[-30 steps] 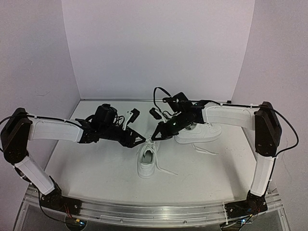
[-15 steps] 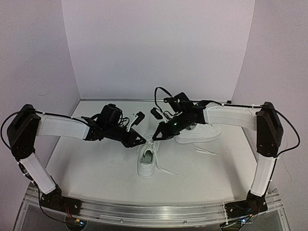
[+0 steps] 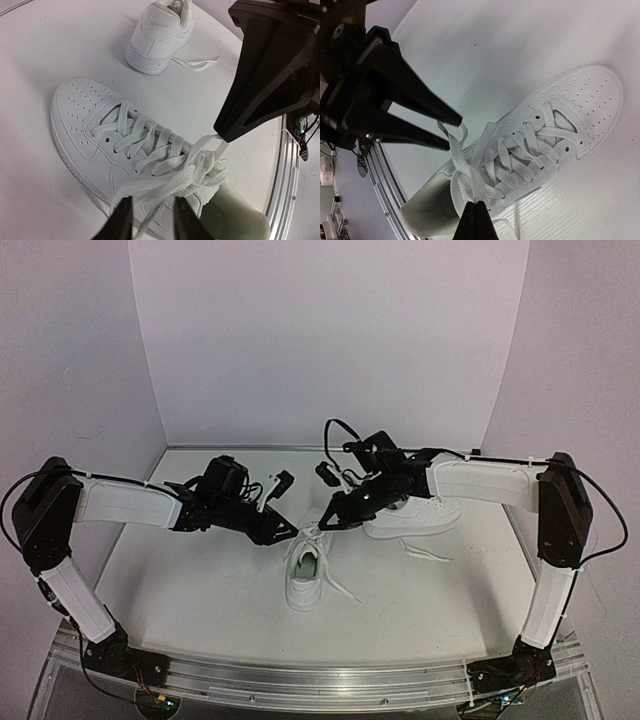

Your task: Tie the shoes

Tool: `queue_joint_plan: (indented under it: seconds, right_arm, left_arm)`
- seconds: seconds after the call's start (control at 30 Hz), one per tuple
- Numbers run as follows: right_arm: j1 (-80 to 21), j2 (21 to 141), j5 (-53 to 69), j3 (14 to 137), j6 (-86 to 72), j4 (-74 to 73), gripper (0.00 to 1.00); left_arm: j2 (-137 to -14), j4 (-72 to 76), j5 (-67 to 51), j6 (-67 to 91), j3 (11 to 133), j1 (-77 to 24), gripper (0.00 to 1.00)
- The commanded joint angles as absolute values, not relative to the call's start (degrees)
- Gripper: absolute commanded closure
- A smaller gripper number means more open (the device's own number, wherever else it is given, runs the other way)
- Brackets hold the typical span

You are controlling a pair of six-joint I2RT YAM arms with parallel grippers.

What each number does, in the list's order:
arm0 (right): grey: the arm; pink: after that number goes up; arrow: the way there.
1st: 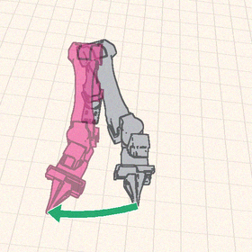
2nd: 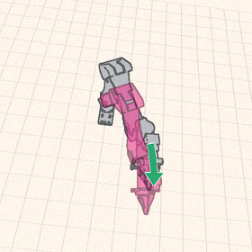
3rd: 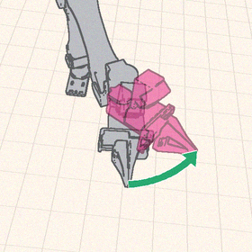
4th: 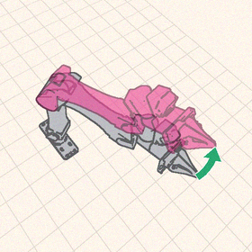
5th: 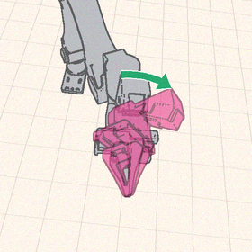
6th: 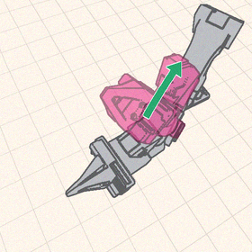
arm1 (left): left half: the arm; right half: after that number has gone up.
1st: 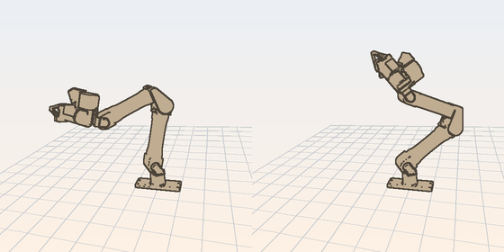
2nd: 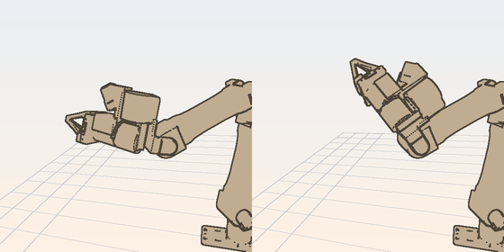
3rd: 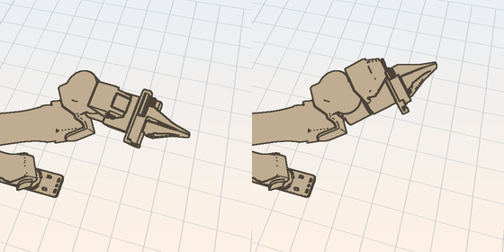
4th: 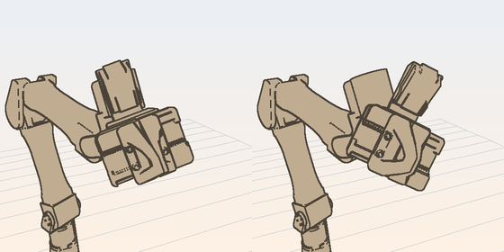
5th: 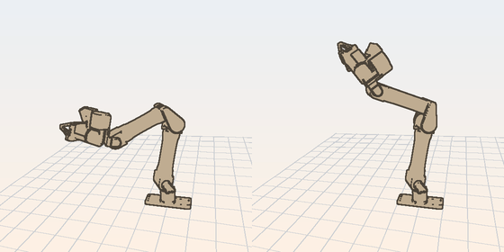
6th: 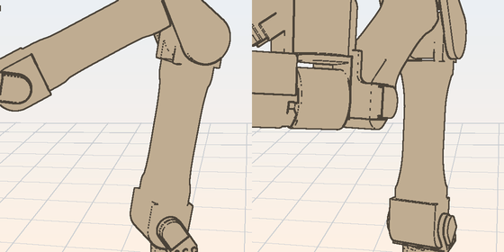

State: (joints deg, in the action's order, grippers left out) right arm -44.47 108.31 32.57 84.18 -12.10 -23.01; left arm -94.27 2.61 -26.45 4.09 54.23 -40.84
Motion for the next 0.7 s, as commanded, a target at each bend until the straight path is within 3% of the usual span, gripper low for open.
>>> queue_joint_plan:
  seconds: [0.0, 0.13, 0.3, 0.53, 0.67]
  right_arm:
    - [-44.7, 106.4, 34.3, 83.5, -12.9, -20.4, 1.0]
    - [-44.8, 106.7, 34.7, 83.4, -13.3, -19.8, 1.0]
    - [-44.8, 107.0, 34.8, 83.3, -13.7, -19.4, 1.0]
    - [-44.7, 107.5, 35.2, 83.3, -14.3, -18.7, 1.0]
    - [-44.7, 107.6, 35.4, 83.4, -14.5, -18.5, 1.0]
  left_arm:
    - [-87.3, 3.3, -25.7, 1.0, 53.7, -41.0, 0.57]
    - [-81.3, 5.0, -20.5, -3.6, 50.6, -41.6, 0.49]
    - [-76.6, 5.3, -18.8, -14.1, 48.0, -42.4, 0.47]
    - [-78.6, -1.4, -12.0, -35.5, 49.7, -50.7, 0.53]
    - [-81.2, -3.1, -9.7, -40.6, 52.2, -53.2, 0.66]
